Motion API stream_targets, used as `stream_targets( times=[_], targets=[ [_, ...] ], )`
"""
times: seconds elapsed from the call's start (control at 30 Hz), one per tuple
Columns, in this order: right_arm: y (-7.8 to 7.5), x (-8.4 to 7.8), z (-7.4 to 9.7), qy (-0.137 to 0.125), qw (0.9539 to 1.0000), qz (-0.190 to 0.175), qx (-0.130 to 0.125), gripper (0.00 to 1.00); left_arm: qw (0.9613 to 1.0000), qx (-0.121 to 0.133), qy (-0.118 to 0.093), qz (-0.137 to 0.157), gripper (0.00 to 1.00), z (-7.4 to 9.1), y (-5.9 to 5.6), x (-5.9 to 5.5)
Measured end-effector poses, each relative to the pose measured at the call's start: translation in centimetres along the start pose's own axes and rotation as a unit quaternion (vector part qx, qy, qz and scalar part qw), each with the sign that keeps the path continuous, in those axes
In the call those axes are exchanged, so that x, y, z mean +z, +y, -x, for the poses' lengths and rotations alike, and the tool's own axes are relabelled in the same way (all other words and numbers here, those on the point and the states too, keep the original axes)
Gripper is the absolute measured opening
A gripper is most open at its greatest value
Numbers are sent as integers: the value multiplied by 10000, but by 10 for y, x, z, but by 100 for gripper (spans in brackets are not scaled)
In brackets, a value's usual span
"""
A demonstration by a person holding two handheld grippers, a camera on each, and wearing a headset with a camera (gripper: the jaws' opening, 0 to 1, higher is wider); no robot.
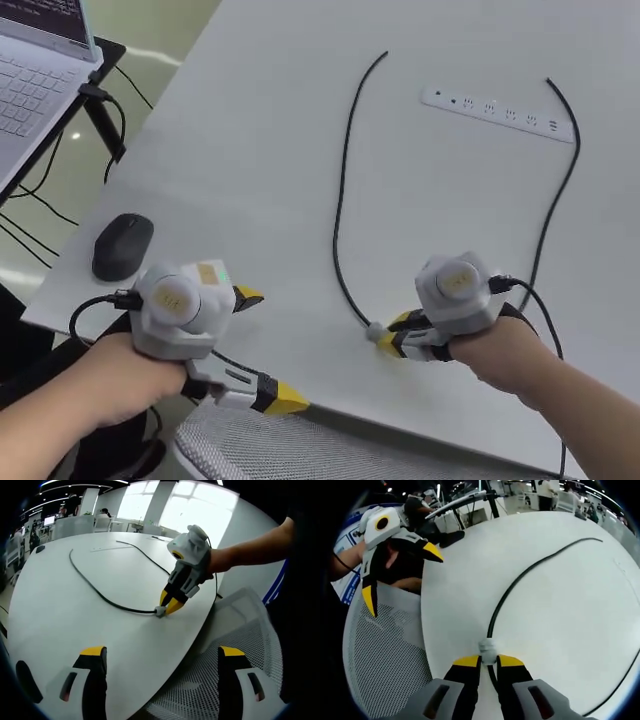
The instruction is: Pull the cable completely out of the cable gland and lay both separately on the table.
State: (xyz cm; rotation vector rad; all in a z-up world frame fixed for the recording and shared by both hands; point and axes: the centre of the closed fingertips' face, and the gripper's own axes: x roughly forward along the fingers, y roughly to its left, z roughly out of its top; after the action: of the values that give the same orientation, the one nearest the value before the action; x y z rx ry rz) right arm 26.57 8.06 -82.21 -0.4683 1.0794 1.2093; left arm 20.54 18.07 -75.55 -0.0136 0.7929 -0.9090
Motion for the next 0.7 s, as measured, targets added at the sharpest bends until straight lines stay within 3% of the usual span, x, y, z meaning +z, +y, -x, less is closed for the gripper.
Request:
stream_targets(
  times=[0.33, 0.53, 0.7],
  targets=[
    [0, 7, 14, -129, 9995, 219, -169, 6, 9999, -55, -50, -76, 91, -2, -4, 5],
    [7, 6, 30, -109, 9992, 352, -157, 6, 9997, -159, -154, -126, 89, -5, -9, 20],
    [10, 14, 53, -257, 9989, 342, -182, 6, 9991, -265, -206, -268, 88, -8, -16, 36]
  ],
)
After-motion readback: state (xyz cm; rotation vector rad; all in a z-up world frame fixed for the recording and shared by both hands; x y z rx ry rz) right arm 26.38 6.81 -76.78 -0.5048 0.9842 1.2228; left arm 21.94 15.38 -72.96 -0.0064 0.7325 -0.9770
